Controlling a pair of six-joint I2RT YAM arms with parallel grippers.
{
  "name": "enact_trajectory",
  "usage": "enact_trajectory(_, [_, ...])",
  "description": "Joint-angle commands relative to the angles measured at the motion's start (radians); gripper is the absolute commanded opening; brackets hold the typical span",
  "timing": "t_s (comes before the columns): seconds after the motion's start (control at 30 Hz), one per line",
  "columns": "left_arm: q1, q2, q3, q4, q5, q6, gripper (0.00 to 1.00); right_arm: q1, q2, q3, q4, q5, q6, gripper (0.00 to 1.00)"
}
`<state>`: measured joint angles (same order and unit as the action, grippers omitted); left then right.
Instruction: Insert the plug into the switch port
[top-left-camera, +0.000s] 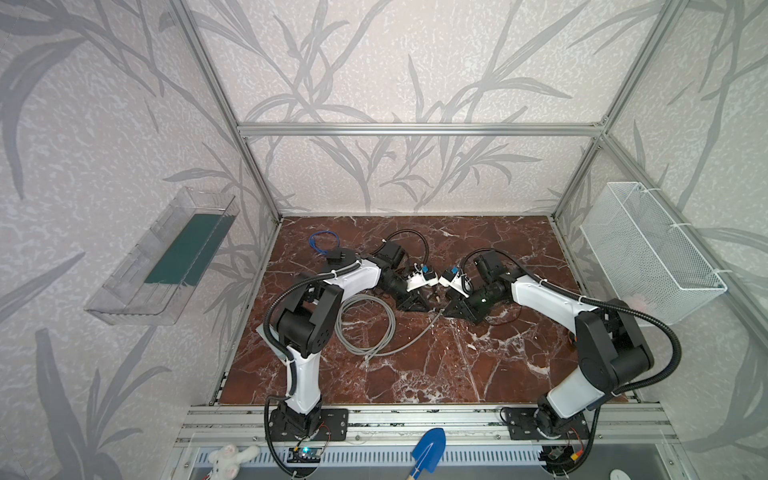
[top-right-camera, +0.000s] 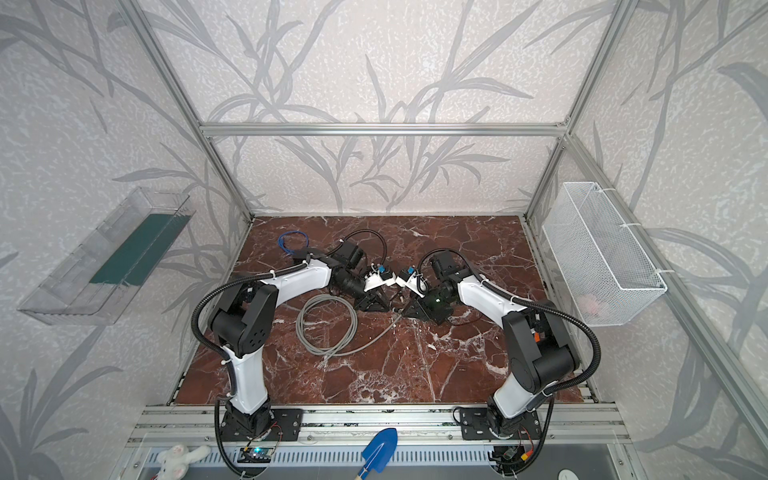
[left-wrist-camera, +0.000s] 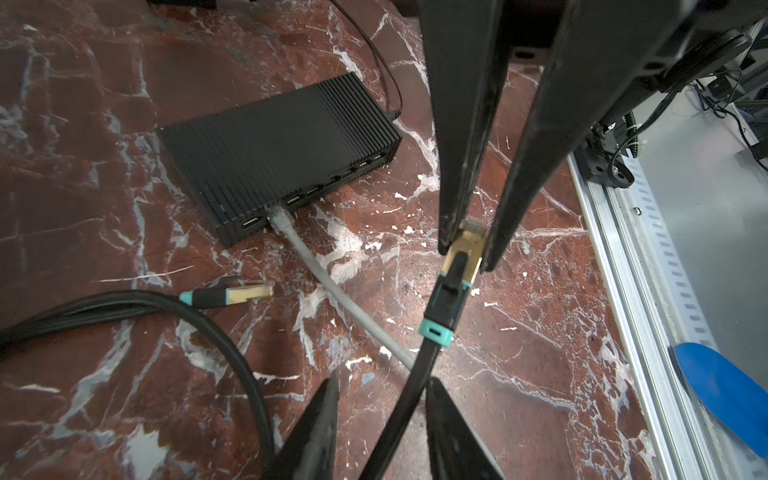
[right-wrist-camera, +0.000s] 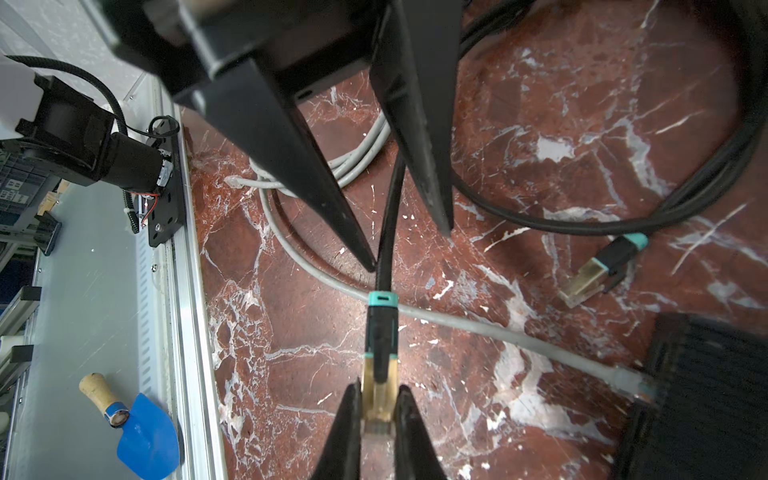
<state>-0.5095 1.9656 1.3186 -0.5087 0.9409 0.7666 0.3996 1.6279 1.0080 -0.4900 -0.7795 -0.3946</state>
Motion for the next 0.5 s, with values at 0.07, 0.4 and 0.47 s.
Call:
enact_trajectory(0.07, [-0.038,0.038,0.031,-0.013,0.036,0.014,0.37,0.002,-0.015,-0.005,0.016,-0.028,-0.016,0.11])
enact_trajectory(0.4, [-0.033,0.008,-0.028,0.17,0.094,-0.121,0.33,0.0,-0.007,0.0,0.013,-0.024,-0.011,0.11])
enact_trajectory(0.47, [-0.026,0.0,-0.044,0.209,0.118,-0.142,0.32,-0.002,-0.003,0.004,0.013,-0.024,-0.008,0.11])
